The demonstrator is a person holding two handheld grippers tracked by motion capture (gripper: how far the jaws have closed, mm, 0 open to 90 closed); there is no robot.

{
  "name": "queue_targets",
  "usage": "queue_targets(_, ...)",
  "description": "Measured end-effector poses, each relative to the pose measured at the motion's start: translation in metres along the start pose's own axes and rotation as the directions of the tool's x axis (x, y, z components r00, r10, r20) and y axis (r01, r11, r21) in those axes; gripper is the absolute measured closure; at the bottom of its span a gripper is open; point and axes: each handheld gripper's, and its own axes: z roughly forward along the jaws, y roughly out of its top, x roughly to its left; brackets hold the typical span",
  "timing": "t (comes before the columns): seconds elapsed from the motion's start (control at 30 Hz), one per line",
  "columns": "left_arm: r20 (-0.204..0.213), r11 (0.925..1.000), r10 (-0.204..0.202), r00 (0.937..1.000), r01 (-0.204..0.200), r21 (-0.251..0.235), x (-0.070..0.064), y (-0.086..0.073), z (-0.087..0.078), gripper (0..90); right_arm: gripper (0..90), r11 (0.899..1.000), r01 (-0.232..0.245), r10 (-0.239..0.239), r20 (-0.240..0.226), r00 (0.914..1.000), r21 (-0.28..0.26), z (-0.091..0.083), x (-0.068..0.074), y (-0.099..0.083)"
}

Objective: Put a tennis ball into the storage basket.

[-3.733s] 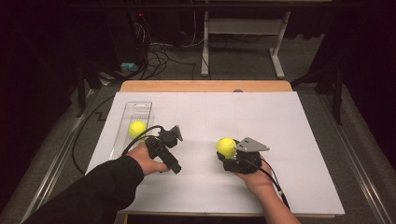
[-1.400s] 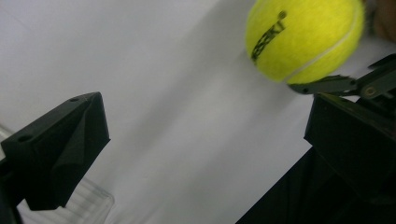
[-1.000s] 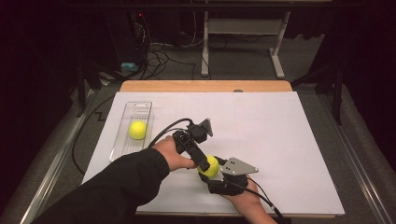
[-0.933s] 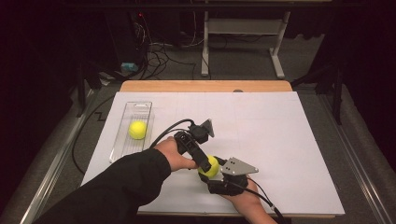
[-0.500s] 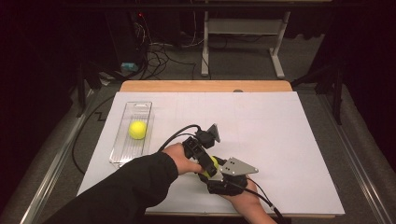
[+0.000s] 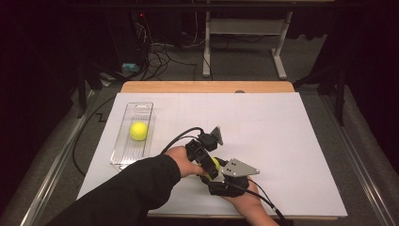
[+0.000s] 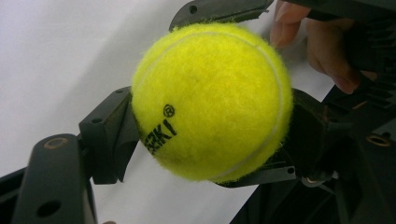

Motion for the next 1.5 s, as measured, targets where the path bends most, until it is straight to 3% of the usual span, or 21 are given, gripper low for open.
queue_targets(0.07,-0.008,0.9999,-0.007,0.9999,0.007,-0.008,-0.001,0.000,0.000,26.4,22.7,1.000,0.005,-0.005,-0.007,1.0000,-0.003,0.000,-0.002,0.000)
queue_targets(0.17,-0.016,0.9998,-0.014,0.9998,0.014,-0.012,0.001,0.000,-0.004,26.4,2.8,1.000,-0.008,0.008,-0.007,0.9999,0.006,0.003,-0.002,-0.001)
queue_targets(0.23,-0.019,0.9998,-0.015,0.9997,0.015,-0.013,0.002,-0.001,-0.005,26.4,0.4,1.000,-0.008,0.008,-0.008,0.9999,0.007,0.003,-0.003,-0.001)
queue_targets(0.4,-0.043,0.9995,-0.028,0.9987,0.027,-0.013,0.007,-0.004,-0.008,26.4,0.0,1.000,-0.009,0.009,0.008,0.9999,0.014,-0.002,-0.006,-0.004)
queue_targets(0.57,-0.060,0.9975,-0.066,0.9960,0.064,-0.029,0.018,-0.008,-0.014,26.3,0.0,1.000,-0.018,0.018,0.021,0.9996,0.007,-0.009,-0.015,-0.006)
queue_targets(0.8,-0.089,0.9936,-0.111,0.9899,0.108,-0.031,0.035,-0.018,-0.021,26.3,0.0,1.000,-0.027,0.027,0.099,0.9947,0.003,-0.025,-0.038,-0.012)
queue_targets(0.83,-0.092,0.9922,-0.122,0.9882,0.120,-0.036,0.037,-0.019,-0.022,26.3,0.1,0.999,-0.035,0.034,0.129,0.9911,0.004,-0.031,-0.045,-0.014)
queue_targets(1.17,-0.121,0.9839,-0.178,0.9766,0.175,-0.036,0.061,-0.039,-0.034,26.3,0.1,0.998,-0.070,0.069,0.227,0.9714,-0.002,-0.063,-0.077,-0.026)
queue_targets(1.5,-0.154,0.9700,-0.243,0.9577,0.238,-0.051,0.084,-0.062,-0.053,26.3,0.0,0.994,-0.111,0.108,0.311,0.9443,-0.006,-0.097,-0.099,-0.043)
